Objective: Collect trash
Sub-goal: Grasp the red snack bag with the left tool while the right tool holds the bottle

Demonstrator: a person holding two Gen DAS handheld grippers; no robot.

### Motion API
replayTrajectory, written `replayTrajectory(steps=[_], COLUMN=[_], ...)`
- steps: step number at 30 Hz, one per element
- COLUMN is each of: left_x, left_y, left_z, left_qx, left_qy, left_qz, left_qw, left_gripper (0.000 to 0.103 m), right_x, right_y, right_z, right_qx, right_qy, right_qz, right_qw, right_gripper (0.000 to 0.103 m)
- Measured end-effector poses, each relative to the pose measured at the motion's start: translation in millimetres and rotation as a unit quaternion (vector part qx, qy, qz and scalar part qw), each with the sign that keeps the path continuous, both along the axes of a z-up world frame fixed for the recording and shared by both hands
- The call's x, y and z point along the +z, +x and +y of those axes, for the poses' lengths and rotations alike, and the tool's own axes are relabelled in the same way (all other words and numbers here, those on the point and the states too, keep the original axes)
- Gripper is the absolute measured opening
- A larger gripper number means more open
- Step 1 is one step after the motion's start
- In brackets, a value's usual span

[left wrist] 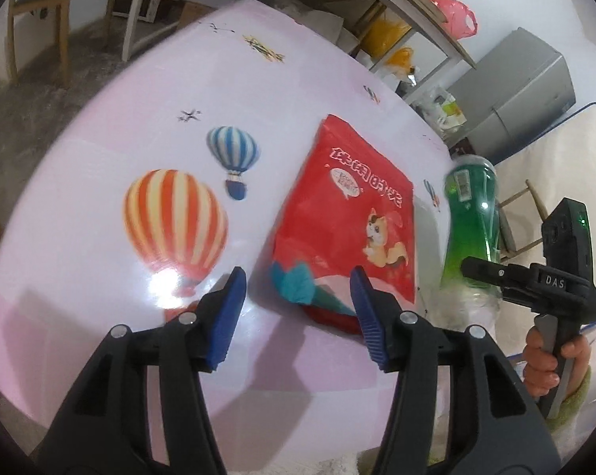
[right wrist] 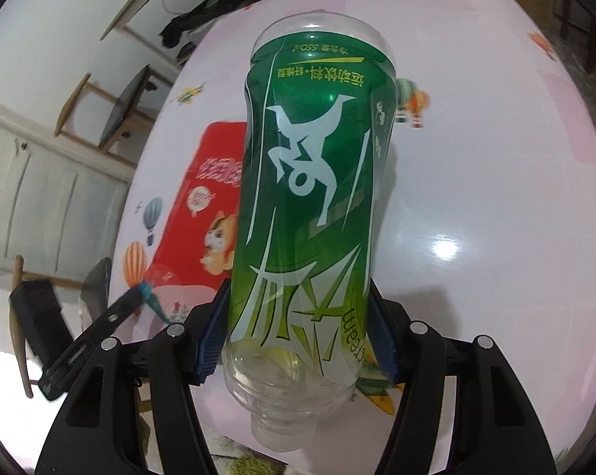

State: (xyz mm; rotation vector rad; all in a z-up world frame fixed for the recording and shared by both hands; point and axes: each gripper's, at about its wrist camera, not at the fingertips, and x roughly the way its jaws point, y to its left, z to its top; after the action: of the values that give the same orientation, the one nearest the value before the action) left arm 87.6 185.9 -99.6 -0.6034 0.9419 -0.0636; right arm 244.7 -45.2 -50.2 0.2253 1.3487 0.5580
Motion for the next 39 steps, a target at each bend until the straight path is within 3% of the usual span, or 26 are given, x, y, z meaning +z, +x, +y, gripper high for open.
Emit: replayTrajectory(steps=[6, 11, 17, 19, 22, 30, 34, 39], left_x=[-6, -11, -14, -18, -22, -25, -21, -16], left_y=[5, 2, 4, 6, 14, 24, 29, 39], left_z=[3, 6, 14, 15, 12, -10, -18, -28], left_qx=[-0.005, -0.006, -0.015, -0.015, -0.010, -0.029, -0.033, -0.038], left_qy=[-0.065, -0.143, -0.247, -0.265, -0.261, -0.260, -0.223, -0.178], left_qz=[0.005, -0.010, -0.046, -0.048, -0.038, -0.037, -0.031, -0.025], left_qw=[0.9979, 0.9897, 0.9678, 0.9631, 0.9645, 0.9646, 0.9737, 0.9829], left_gripper=[0.050, 0.049, 0.048, 0.048, 0.047, 0.027, 0.020, 0.020], right_x=[-6, -7, -9, -10, -10, -10, -10, -9], right_y=[3, 3, 6, 7, 6, 5, 4, 4], right_z=[26, 33, 26, 22, 23, 23, 23, 23], right_qx=[0.039, 0.048, 0.049, 0.048, 0.047, 0.046, 0.045, 0.044], right_qy=[0.002, 0.006, 0.017, 0.021, 0.024, 0.026, 0.028, 0.029], right_qz=[0.001, 0.001, 0.008, 0.011, 0.012, 0.012, 0.012, 0.013], right_qw=[0.999, 0.999, 0.999, 0.999, 0.999, 0.999, 0.999, 0.999], right_gripper=[0.060, 0.060, 0.059, 0.060, 0.060, 0.060, 0.060, 0.060])
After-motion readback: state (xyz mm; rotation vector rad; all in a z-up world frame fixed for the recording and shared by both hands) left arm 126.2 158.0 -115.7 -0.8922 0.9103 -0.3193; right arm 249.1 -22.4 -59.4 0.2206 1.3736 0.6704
